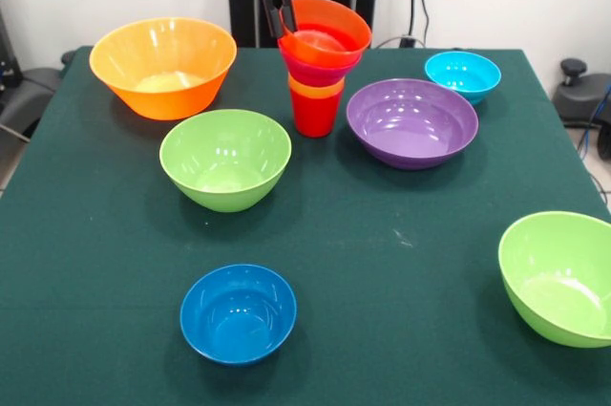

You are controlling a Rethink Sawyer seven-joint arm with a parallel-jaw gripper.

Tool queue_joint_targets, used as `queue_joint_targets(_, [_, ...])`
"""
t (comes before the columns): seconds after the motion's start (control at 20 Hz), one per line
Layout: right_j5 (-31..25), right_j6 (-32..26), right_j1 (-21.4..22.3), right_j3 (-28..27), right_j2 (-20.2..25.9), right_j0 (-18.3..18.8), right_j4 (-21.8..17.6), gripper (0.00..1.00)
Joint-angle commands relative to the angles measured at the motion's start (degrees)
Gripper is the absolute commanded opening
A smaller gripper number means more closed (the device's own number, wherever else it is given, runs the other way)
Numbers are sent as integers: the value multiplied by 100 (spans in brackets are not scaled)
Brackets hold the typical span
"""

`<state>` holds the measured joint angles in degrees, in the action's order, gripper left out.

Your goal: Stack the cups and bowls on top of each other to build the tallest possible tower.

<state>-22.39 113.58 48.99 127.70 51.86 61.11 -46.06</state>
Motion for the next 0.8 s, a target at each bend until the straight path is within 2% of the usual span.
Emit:
queue_joint_targets(0.05, [5,-155,-438,351,-246,-376,-313,0])
queue_joint_targets(0.45, [158,-135,-419,473,-216,-326,-279,0])
queue_joint_targets(0.8, [231,-215,-323,458,-213,-285,-434,0])
